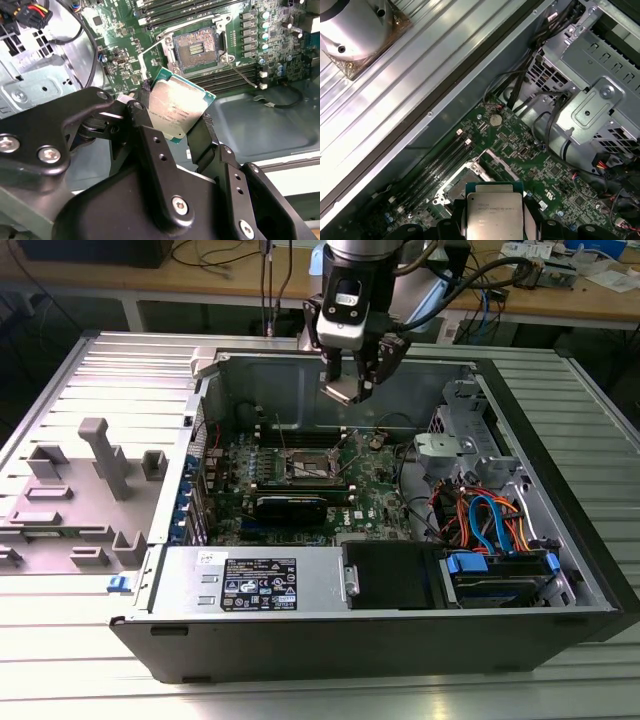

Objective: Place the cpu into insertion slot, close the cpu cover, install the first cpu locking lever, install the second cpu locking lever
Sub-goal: 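Place the cpu into insertion slot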

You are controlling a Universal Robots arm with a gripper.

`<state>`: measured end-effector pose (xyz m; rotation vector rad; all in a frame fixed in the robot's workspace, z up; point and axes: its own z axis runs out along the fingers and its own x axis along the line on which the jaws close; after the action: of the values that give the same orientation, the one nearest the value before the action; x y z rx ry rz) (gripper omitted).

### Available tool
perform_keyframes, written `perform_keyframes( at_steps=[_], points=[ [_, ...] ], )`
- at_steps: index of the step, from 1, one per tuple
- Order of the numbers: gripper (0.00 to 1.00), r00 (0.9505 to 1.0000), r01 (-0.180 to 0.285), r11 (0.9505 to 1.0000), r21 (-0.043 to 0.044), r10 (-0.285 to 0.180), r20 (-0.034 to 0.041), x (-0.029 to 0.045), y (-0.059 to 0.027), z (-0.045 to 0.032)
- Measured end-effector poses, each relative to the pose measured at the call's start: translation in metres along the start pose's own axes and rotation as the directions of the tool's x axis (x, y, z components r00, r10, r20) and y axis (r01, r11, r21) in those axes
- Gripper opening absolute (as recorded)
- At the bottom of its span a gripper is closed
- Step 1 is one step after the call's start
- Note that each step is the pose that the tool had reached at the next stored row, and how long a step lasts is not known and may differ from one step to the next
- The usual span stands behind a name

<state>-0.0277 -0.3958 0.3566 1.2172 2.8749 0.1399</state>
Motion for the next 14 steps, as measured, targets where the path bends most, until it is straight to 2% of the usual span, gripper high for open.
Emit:
perform_keyframes(
  at_steps=[5, 8, 12, 14],
  points=[
    [0.54, 0.9968, -0.080, 0.9968, -0.0015, 0.080, 0.0072, -0.0001, -0.0001, 0.0015],
    [0.54, 0.9916, -0.129, 0.9917, -0.0030, 0.129, 0.0115, -0.0001, -0.0002, 0.0024],
    [0.54, 0.9859, -0.167, 0.9860, -0.0040, 0.167, 0.0147, -0.0003, -0.0004, 0.0032],
    [0.54, 0.9856, -0.169, 0.9857, -0.0040, 0.169, 0.0148, -0.0003, -0.0004, 0.0033]
  ],
)
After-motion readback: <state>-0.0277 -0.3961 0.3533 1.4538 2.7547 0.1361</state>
